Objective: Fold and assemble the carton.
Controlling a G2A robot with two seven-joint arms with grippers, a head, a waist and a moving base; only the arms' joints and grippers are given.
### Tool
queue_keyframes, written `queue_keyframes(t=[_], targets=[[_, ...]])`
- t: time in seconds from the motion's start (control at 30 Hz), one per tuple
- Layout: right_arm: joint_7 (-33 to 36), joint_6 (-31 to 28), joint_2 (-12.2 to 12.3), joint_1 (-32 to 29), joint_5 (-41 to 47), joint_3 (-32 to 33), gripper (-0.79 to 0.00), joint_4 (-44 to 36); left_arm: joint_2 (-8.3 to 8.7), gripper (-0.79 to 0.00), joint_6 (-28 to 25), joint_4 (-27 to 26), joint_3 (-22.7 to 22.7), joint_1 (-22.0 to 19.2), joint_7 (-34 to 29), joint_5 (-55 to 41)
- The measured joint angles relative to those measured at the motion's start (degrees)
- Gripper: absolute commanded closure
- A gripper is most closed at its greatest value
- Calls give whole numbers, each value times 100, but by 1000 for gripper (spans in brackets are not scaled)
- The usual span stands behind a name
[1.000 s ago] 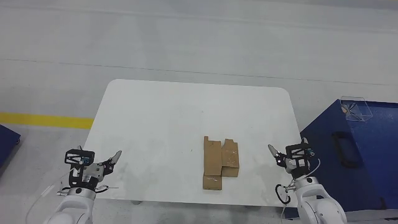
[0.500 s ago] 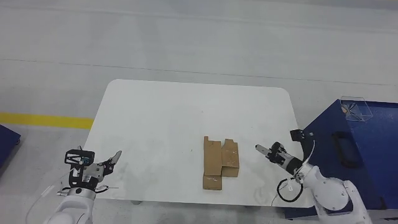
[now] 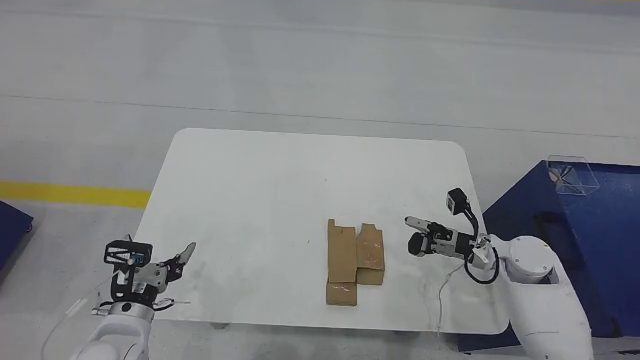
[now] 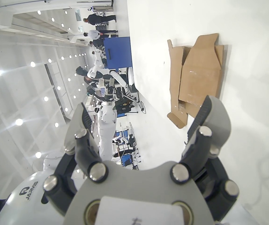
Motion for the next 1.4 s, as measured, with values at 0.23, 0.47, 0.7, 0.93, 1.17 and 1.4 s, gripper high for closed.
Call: queue_keyframes(t=[0.23,0.47,0.7,0.93,1.17,1.4], targets=[[-33,-352,-24,303,171,-324,-785,543,-156,-785,-1156,-366,1104,-703,-1788,-3131],[-41,-684,-70,532,268,-592,-785,916,-287,-785,-1018,159,1845,-1613,-3056,-5757],[-281,-769,-61,454,21,-665,-785,801,-294,-785,-1001,175,1861,-1553,-2931,-5386],[-738,-1056,-46,426,-951,-1046,-785,780,-506,-785,-1046,1257,2797,-2468,-3299,-6557],[-554,-1464,-115,833,-872,-1449,-785,1562,-737,-785,-1024,2405,3515,-3279,-3122,-6867],[-578,-1665,-252,1210,-715,-1903,-785,2282,-934,-785,-928,3216,3920,-3770,-2860,-7040]])
